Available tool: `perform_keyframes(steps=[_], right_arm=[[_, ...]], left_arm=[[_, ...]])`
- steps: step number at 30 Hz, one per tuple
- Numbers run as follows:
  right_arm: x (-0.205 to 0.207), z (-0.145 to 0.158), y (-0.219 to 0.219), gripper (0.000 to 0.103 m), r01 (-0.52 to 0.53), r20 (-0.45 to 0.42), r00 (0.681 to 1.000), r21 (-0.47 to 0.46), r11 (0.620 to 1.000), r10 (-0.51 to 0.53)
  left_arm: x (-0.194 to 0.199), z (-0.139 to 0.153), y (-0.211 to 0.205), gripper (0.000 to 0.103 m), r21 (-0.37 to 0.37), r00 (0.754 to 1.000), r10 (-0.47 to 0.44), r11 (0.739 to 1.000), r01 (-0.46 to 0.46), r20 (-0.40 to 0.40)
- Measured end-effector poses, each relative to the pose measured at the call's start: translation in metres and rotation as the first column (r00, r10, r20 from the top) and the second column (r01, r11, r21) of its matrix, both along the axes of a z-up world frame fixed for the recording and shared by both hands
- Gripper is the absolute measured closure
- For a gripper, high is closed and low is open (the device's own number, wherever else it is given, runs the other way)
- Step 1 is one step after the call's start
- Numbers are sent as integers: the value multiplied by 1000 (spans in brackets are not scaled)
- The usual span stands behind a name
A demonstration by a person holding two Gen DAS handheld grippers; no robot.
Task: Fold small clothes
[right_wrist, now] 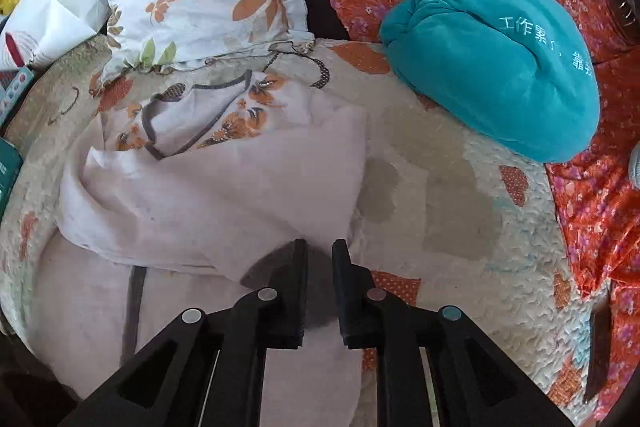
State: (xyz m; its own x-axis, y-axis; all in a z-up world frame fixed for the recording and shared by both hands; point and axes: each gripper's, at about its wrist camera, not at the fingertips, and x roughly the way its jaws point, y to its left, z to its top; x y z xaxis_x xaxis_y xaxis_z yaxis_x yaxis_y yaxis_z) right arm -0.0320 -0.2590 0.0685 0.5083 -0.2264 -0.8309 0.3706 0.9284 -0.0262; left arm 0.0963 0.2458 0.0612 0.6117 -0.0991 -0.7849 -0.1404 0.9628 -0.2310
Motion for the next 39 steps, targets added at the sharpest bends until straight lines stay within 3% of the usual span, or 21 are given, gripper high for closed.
perform_keyframes(steps=[4, 10, 16, 23, 24, 26, 30, 35, 39], right_arm=[[13, 8, 37, 69, -113, 73, 991, 23, 993, 111], [91, 11, 121, 56, -355, 86, 934, 88, 931, 348], [193, -11, 172, 55, -398, 44, 917, 134, 908, 396], [280, -70, 197, 55, -389, -60, 906, 268, 881, 418], [284, -75, 201, 56, -389, -59, 904, 300, 871, 424], [286, -77, 212, 100, -428, -44, 883, 337, 839, 468], [297, -69, 247, 100, -491, -62, 849, 276, 827, 525], [326, -63, 270, 100, -474, -19, 866, 283, 834, 499], [343, -73, 279, 99, -463, -46, 870, 265, 846, 491]], left_arm=[[4, 0, -17, 26, 10, 999, -33, 999, 33, -1], [4, -1, -36, 26, -1, 996, -86, 996, 86, -10], [10, -4, -41, 26, -15, 994, -104, 994, 104, -24], [13, 1, -51, 26, -18, 989, -145, 989, 145, -9], [14, 1, -53, 26, -20, 989, -150, 988, 150, -9], [14, 1, -55, 26, -23, 987, -162, 987, 162, -12], [14, 1, -54, 26, -38, 987, -162, 986, 161, -19], [16, 0, -52, 26, -41, 989, -145, 989, 144, -22], [21, -5, -52, 26, -7, 991, -132, 991, 131, -37]])
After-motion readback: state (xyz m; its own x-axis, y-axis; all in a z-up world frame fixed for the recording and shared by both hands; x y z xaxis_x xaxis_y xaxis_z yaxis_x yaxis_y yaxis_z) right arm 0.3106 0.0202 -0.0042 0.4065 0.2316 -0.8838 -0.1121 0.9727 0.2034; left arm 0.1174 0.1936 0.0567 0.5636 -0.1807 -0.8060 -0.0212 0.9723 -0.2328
